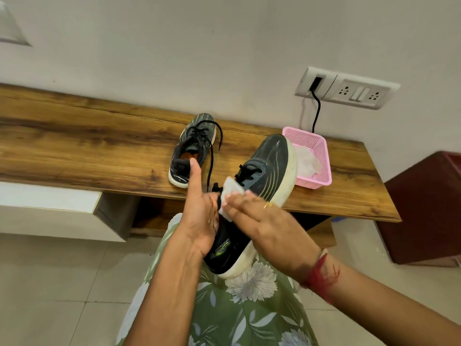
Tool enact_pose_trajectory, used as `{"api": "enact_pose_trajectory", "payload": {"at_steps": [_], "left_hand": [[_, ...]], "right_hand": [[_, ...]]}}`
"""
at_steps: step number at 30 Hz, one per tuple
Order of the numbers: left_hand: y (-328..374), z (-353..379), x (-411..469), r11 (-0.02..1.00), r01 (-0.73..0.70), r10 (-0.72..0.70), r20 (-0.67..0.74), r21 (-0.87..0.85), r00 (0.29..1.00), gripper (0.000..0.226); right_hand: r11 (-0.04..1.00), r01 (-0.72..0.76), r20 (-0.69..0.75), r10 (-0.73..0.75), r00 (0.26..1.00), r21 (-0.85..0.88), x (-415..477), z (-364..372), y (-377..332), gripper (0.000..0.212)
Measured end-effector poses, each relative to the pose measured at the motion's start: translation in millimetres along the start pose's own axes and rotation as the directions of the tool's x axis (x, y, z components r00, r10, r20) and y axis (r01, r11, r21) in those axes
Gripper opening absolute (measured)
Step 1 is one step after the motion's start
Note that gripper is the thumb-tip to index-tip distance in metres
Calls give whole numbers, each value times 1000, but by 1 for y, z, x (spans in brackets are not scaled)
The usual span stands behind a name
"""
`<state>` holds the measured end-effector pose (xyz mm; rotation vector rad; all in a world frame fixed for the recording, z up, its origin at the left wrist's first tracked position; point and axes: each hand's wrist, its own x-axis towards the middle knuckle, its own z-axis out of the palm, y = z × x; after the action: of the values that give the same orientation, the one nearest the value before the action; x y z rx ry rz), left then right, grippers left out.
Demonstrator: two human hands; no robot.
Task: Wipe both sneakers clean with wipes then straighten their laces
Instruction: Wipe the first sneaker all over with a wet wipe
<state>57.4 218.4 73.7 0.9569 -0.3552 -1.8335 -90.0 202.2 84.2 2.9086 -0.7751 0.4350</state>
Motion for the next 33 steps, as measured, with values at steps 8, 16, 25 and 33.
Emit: {"api": "enact_pose_trajectory", "payload": {"at_steps": [8,16,25,33], "left_hand": [[3,1,-4,998,15,-13,31,-64,999,105],[1,-7,0,991,29,-30,-8,-128,1000,100],[1,-14,2,980,73,-77,-15,-186,997,97],[2,-12,0,977,95,-89,37,-191,995,97]], "right_hand": [[861,-438,-148,483,863,258,17,-20,62,42],[996,89,44,-88,995,-31,-23,11,9,37],[975,221,5,-221,975,-39,-26,6,14,29],[984,167,-70,-172,983,-66,-25,0,21,31]]}}
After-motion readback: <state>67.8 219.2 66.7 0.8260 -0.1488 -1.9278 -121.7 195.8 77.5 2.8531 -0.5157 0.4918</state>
